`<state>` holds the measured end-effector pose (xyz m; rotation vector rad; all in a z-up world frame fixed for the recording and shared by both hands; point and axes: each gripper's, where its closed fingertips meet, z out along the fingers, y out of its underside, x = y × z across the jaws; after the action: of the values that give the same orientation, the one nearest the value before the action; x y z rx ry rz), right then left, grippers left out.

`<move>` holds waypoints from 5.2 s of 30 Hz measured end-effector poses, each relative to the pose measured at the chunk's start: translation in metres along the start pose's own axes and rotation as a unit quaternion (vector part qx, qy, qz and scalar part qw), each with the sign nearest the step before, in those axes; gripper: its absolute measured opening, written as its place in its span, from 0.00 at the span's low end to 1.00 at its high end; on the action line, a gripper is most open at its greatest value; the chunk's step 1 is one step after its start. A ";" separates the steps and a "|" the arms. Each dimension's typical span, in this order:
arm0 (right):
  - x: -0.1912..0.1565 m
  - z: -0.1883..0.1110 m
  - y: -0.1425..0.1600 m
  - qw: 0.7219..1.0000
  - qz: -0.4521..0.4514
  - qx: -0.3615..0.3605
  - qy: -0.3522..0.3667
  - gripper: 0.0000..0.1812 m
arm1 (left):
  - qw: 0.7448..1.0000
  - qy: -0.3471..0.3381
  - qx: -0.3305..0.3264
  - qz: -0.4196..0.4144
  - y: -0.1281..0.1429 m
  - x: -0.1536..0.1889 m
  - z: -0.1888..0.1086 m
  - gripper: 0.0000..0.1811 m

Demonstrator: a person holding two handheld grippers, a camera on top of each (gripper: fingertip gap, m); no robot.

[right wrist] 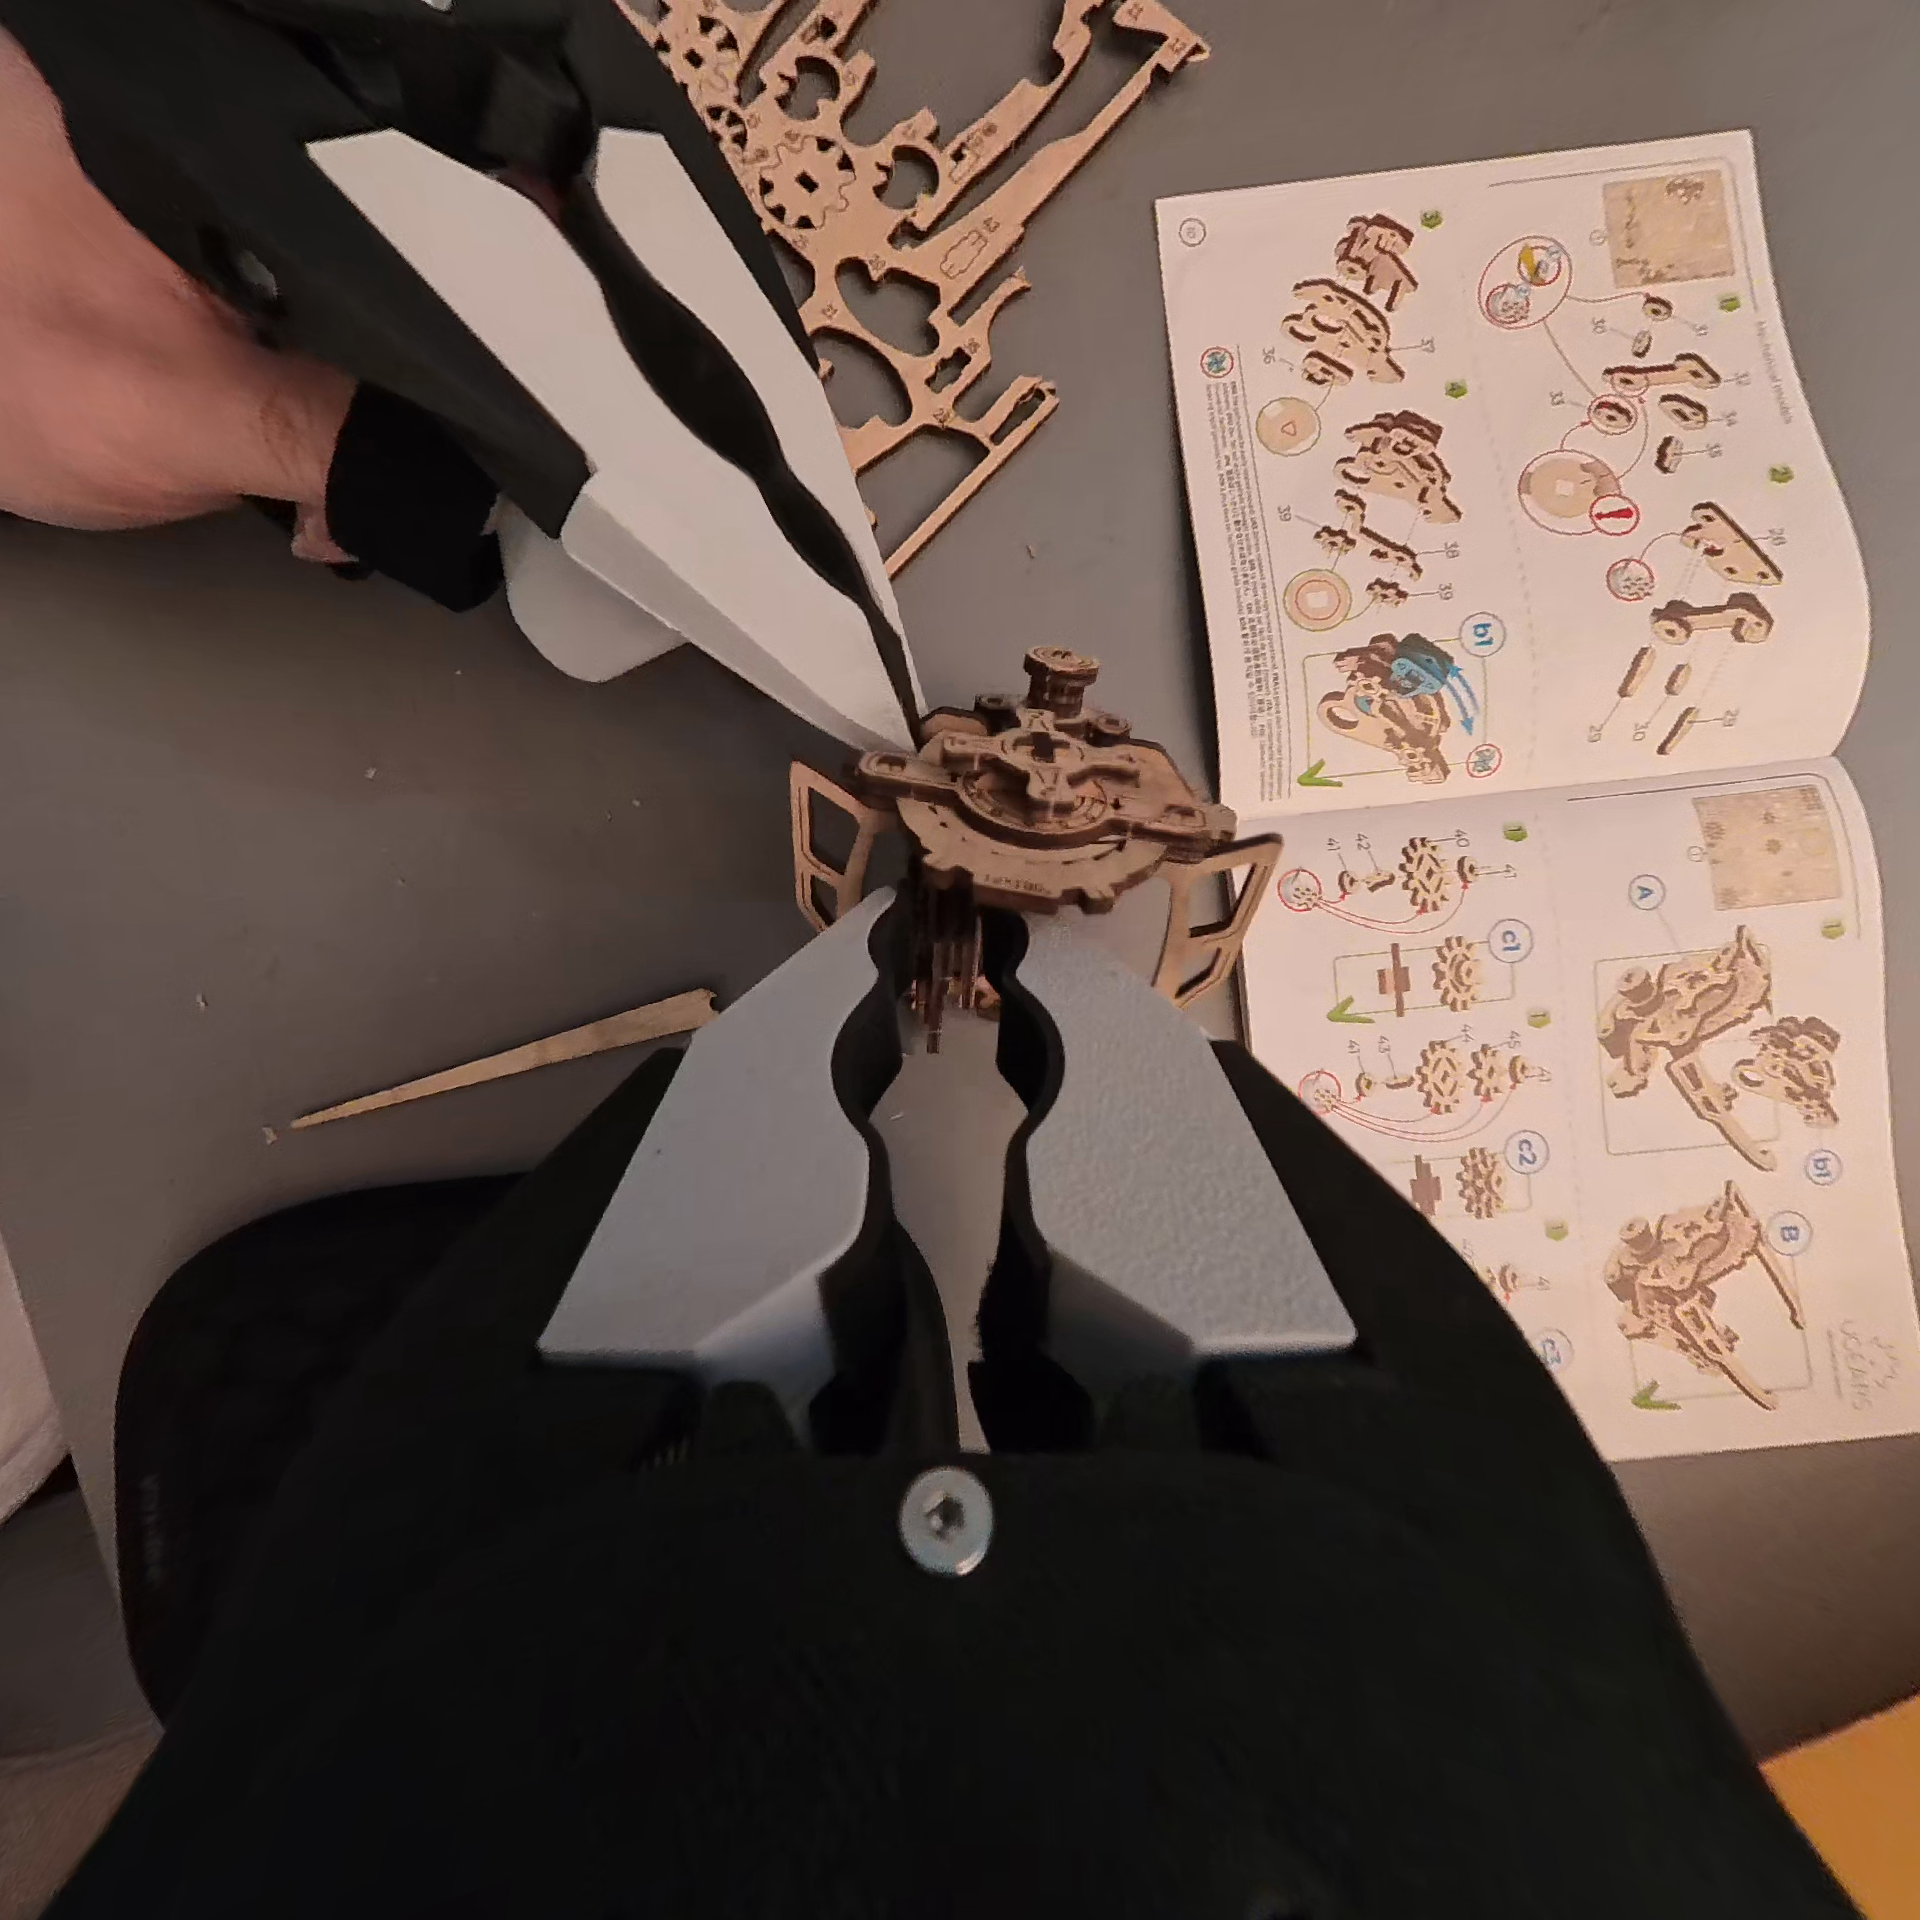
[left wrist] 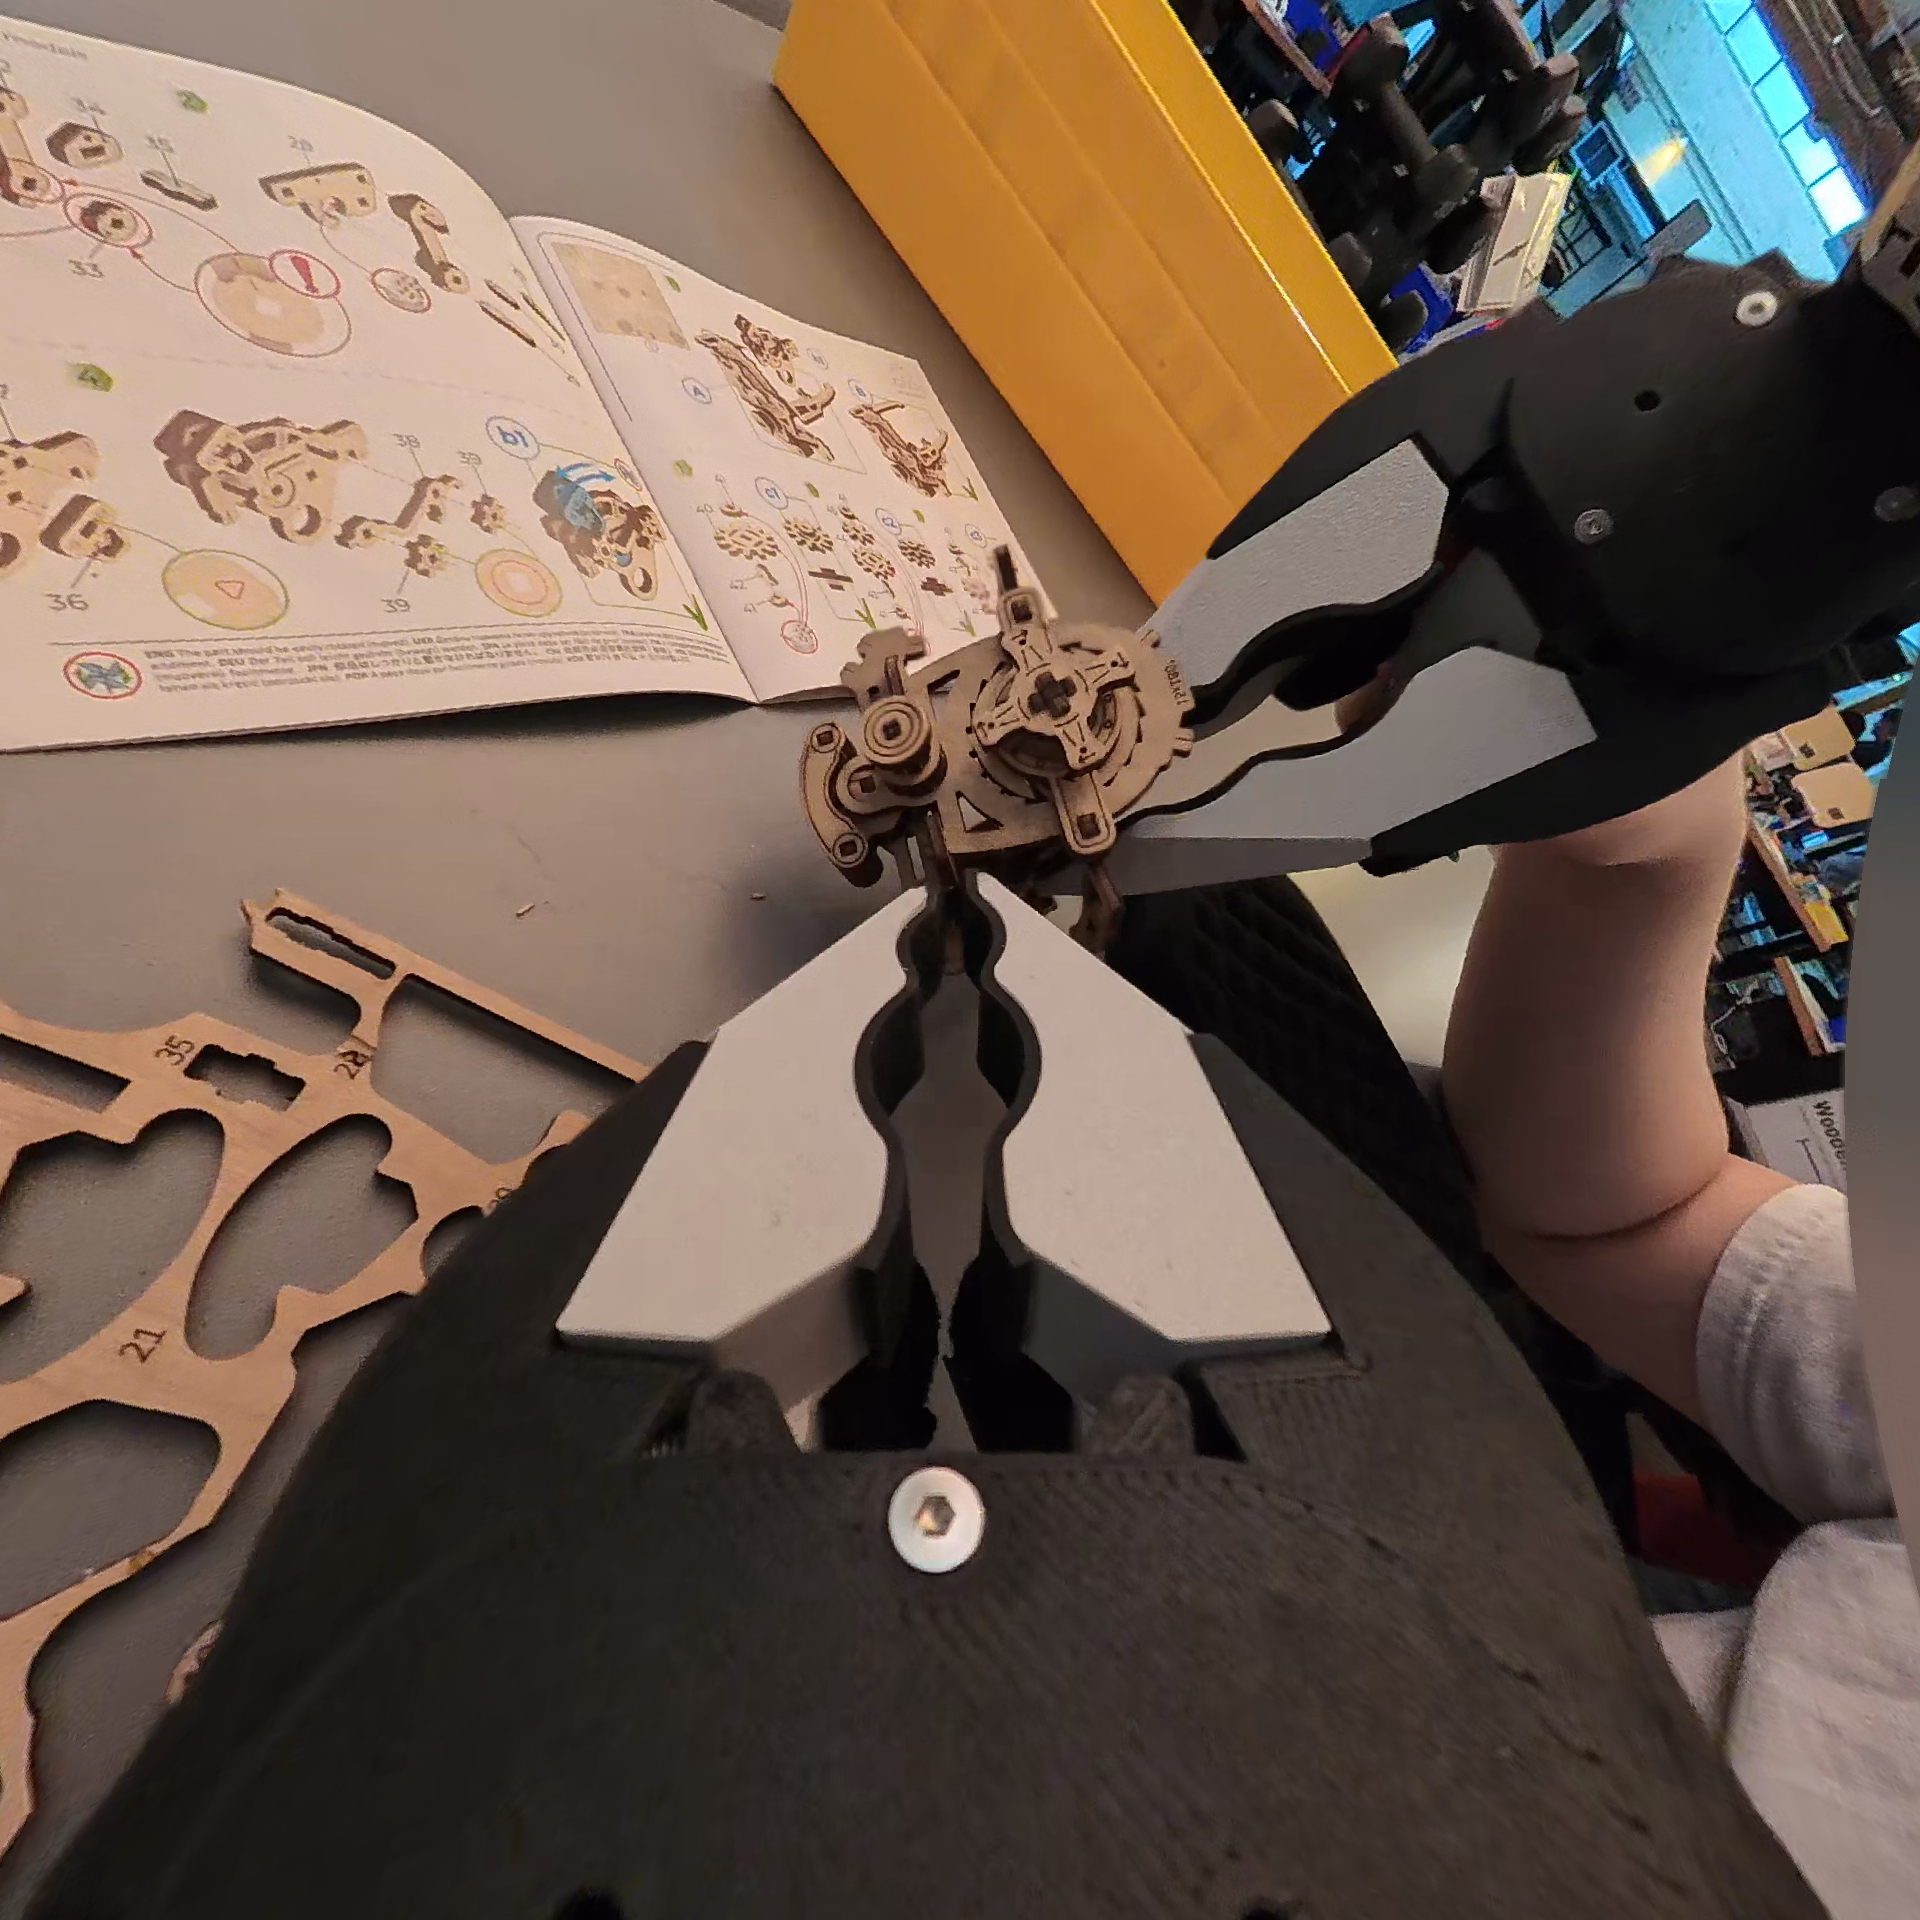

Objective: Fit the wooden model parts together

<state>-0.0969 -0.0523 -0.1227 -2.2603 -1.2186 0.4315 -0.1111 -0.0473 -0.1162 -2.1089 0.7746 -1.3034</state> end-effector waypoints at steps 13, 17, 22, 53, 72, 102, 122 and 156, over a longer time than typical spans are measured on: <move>-0.007 0.002 -0.004 0.993 0.008 0.117 0.000 0.06 | 0.992 0.051 0.023 -0.116 -0.003 -0.005 -0.005 0.00; -0.007 0.001 -0.008 0.993 -0.010 0.117 0.025 0.06 | 0.988 0.057 0.028 -0.141 -0.004 -0.007 -0.006 0.00; -0.008 -0.001 -0.017 0.990 0.019 0.142 0.003 0.06 | 0.983 0.070 0.039 -0.168 -0.008 -0.009 -0.010 0.00; 0.002 0.002 -0.015 0.992 0.039 0.117 0.016 0.06 | 0.999 -0.008 0.012 -0.050 -0.005 -0.006 -0.006 0.00; 0.004 0.011 -0.023 0.975 0.092 0.200 -0.023 0.06 | 0.995 0.005 0.022 -0.097 -0.005 -0.018 -0.010 0.00; 0.006 0.014 -0.031 0.973 0.081 0.218 -0.006 0.07 | 0.983 0.053 0.043 -0.172 -0.007 -0.022 -0.014 0.00; 0.006 0.018 -0.020 0.978 0.098 0.183 -0.016 0.04 | 0.986 0.048 0.043 -0.155 -0.007 -0.021 -0.013 0.00; 0.008 0.018 -0.008 0.990 -0.033 -0.033 0.133 0.04 | 0.975 0.061 0.016 -0.213 0.005 -0.021 -0.005 0.00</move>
<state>-0.1070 -0.0363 -0.1329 -2.2391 -1.1789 0.0628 -0.1246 -0.0368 -0.1298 -2.2645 0.3516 -1.6654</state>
